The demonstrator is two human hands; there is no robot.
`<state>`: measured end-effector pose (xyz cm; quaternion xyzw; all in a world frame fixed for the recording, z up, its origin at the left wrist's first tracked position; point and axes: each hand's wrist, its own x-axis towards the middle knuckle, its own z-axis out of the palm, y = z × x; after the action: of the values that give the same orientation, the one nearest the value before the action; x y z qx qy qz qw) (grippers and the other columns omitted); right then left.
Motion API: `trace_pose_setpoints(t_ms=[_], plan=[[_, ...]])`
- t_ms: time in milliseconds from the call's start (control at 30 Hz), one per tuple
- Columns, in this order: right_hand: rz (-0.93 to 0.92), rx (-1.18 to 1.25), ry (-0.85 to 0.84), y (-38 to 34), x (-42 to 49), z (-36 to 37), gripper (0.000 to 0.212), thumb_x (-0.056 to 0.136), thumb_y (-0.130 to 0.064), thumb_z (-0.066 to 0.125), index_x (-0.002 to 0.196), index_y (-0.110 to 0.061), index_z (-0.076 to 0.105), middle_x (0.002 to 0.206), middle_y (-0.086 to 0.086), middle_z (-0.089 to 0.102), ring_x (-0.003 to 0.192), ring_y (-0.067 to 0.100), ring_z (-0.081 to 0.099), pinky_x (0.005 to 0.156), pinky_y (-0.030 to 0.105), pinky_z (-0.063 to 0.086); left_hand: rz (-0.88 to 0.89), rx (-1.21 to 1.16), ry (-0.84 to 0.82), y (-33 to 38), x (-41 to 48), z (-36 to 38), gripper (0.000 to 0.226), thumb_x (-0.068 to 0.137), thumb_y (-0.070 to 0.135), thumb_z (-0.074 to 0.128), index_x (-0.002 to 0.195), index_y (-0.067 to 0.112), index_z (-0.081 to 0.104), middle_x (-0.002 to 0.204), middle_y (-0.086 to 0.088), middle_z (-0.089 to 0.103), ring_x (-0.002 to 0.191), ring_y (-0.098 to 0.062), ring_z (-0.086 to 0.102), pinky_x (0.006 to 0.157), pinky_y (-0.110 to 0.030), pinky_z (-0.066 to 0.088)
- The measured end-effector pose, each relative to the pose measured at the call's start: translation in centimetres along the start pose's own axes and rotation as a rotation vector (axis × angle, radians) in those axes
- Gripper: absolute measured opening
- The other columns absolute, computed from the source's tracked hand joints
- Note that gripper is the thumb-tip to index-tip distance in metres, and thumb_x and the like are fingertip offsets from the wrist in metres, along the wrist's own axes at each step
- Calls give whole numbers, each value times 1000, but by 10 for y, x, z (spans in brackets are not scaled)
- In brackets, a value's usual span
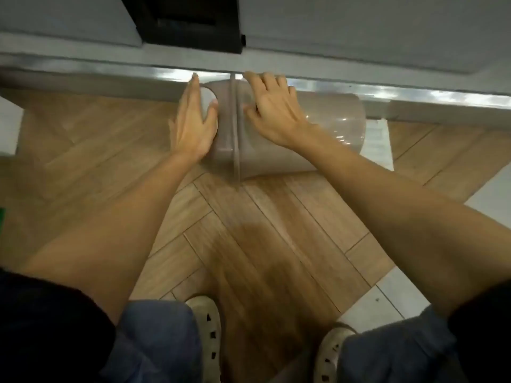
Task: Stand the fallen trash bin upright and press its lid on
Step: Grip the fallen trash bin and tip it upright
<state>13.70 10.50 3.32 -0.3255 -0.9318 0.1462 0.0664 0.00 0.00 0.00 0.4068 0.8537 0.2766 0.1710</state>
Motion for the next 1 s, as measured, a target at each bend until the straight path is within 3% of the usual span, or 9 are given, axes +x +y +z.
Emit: trace_pose_setpoints(t_ms=[100, 233, 400, 500, 600, 733, 800, 867, 1000], plan=[[24, 71, -31, -11, 1, 15, 48, 96, -21, 47, 141, -3, 38, 130, 21, 48, 115, 37, 48, 94, 41, 41, -235, -207, 62, -9, -4, 13, 61, 105, 40, 37, 157, 11, 21, 161, -10, 28, 146, -24, 26, 116, -31, 17], [115, 218, -66, -27, 1, 22, 48, 94, -5, 47, 139, 5, 36, 128, 25, 48, 102, 42, 58, 78, 37, 47, -508, -489, 98, -14, -9, 26, 58, 101, 46, 36, 141, 6, 51, 141, -14, 55, 128, -27, 50, 108, -34, 38], [205, 247, -121, -48, 0, 13, 42, 97, -8, 49, 136, 5, 41, 142, 25, 45, 114, 38, 58, 80, 33, 43, -554, -590, 162, -11, -13, 33, 49, 103, 41, 40, 134, 9, 59, 128, -10, 63, 113, -23, 58, 97, -30, 46], [277, 321, -135, -49, -3, 10, 23, 95, -3, 51, 118, -4, 53, 128, 20, 58, 112, 38, 59, 75, 33, 40, -605, -717, 172, -7, -18, 31, 43, 102, 40, 44, 130, 11, 60, 121, -6, 65, 110, -21, 61, 96, -29, 49], [324, 418, -162, -46, -8, 2, 39, 93, -5, 52, 130, 1, 47, 113, 19, 59, 101, 38, 56, 73, 33, 40, -672, -871, 186, -8, -29, 28, 34, 100, 44, 46, 115, 18, 61, 119, -4, 69, 108, -21, 66, 95, -36, 53], [384, 605, -128, -38, -15, -6, 19, 84, -5, 54, 102, -3, 57, 102, 14, 62, 91, 35, 60, 69, 36, 51, -810, -1019, 99, -14, -41, 25, 47, 100, 58, 34, 103, 20, 62, 95, 4, 68, 79, -15, 62, 75, -32, 47], [420, 676, -124, -32, -15, -9, 27, 78, -8, 53, 104, -4, 61, 101, 13, 65, 89, 33, 63, 73, 44, 58, -873, -1104, 26, -20, -44, 25, 55, 98, 65, 29, 98, 20, 62, 88, 1, 65, 75, -18, 57, 76, -35, 45], [425, 733, -114, -27, -18, -17, 33, 76, -9, 52, 107, -5, 63, 102, 13, 67, 88, 31, 65, 72, 47, 60, -914, -1187, -70, -23, -47, 28, 61, 96, 69, 27, 98, 20, 63, 93, -3, 64, 82, -23, 57, 83, -43, 46], [448, 856, -34, -17, -19, -43, 33, 75, -7, 54, 103, 4, 65, 90, 10, 69, 75, 25, 63, 58, 30, 52, -956, -1337, -257, -19, -55, 28, 72, 94, 68, 30, 142, 18, 46, 140, -14, 50, 125, -44, 47, 107, -69, 24]])
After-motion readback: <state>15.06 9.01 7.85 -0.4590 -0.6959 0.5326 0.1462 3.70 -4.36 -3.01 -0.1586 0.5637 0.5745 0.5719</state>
